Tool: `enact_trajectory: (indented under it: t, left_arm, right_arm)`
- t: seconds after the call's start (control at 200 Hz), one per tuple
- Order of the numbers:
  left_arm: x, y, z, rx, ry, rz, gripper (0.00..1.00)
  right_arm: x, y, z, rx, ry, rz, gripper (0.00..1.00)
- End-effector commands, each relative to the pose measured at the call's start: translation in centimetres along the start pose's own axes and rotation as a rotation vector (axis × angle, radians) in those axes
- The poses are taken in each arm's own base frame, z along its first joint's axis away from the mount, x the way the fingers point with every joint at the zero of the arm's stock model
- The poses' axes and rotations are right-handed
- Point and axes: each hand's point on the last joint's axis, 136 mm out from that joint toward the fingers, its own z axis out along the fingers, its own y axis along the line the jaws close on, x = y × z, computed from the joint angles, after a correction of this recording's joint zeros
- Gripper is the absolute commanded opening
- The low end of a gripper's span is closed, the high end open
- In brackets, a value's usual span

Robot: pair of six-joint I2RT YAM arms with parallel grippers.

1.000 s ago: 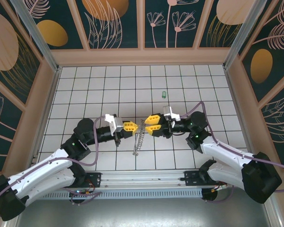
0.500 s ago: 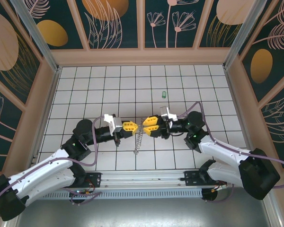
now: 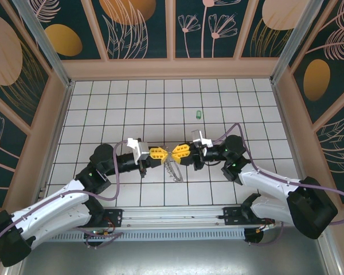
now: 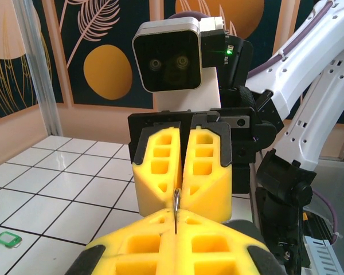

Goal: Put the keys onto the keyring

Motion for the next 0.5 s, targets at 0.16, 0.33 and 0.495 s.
enact_trajectory:
  t: [0.16,0.33,0.495]
  left_arm:
    - [-1.0,-0.1,0.0,0.002,-0.039,0.020,0.00]
    - [-0.6,0.4,0.2,-0.020,-0.013,0.016,0.00]
    - [-0.3,0.7,0.2,-0.037,-0.002,0.015,0.00]
  right_arm:
    - [-1.7,0.8,0.2,-0.026,-0.039,-0.063,0.04]
    - [-1.6,0.8,0.2,-0.025,-0.033,-0.067,0.00]
    - [-1.7,0.7,0.1,-0.009,-0.035,-0.072,0.00]
